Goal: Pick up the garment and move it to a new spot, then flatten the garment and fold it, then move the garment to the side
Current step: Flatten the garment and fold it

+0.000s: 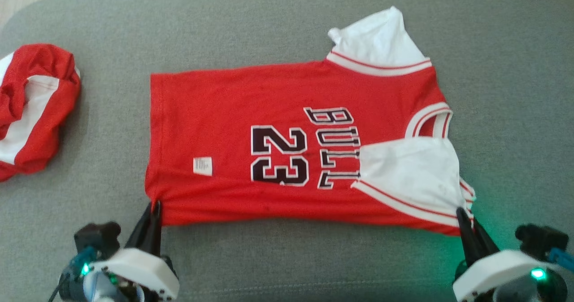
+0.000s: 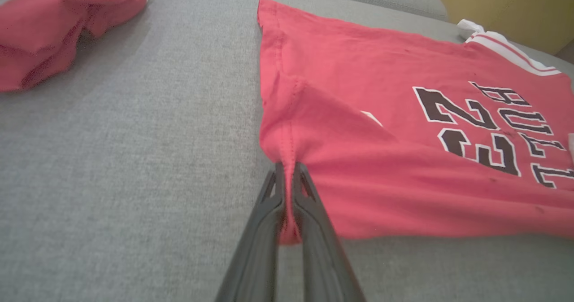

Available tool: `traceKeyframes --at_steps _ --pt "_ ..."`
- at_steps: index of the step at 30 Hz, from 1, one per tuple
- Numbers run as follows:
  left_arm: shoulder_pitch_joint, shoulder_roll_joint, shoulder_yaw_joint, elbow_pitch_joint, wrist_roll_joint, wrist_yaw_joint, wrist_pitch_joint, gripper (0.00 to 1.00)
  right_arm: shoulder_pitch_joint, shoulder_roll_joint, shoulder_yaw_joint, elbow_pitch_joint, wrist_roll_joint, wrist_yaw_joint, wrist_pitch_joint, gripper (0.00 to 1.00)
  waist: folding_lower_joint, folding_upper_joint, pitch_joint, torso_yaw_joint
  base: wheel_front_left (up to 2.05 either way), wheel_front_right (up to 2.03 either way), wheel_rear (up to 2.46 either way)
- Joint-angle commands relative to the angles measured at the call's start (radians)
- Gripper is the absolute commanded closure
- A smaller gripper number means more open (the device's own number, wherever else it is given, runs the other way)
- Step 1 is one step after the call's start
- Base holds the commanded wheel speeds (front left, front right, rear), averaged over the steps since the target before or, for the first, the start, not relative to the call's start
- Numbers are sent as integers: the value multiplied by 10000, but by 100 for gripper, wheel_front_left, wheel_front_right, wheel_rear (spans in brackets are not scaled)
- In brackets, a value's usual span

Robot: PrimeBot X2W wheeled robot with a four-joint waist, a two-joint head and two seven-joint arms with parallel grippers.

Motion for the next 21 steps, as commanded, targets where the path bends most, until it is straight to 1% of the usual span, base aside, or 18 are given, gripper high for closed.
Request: traceKeyframes --at_steps 1,5,6,7,8,9,12,17,21 --pt "-33 226 365 -388 -109 89 67 100 124 -72 104 -413 65 -9 18 100 0 0 -90 -52 0 0 0" --pt "202 221 224 -551 -129 104 328 100 385 -72 59 -492 90 -9 87 100 0 0 -168 -74 0 0 0" --pt "262 215 197 -565 -152 114 409 79 419 -72 72 -520 119 -9 79 100 0 0 -188 -84 0 0 0" --pt "310 205 151 -554 -191 99 526 17 430 -72 66 -547 116 -9 39 73 0 0 -208 -90 0 0 0" --pt "330 184 129 -569 -249 66 565 0 420 -72 45 -562 62 -9 5 17 0 0 -224 -99 0 0 0" --pt "334 173 114 -584 -269 63 578 0 383 -72 29 -601 22 -9 -56 0 0 0 -241 -104 0 0 0" --pt "281 166 144 -674 -183 169 344 0 158 -72 45 -902 -186 -9 -394 0 0 0 -300 -137 0 0 0" --pt "96 116 241 -986 148 538 -324 0 -339 -72 105 -1698 -646 -9 -1018 0 0 0 -421 -139 0 0 0" --pt "-168 38 161 -1306 391 739 -592 0 -704 -72 230 -2344 -1032 -9 -1236 0 0 0 -499 -51 0 0 0"
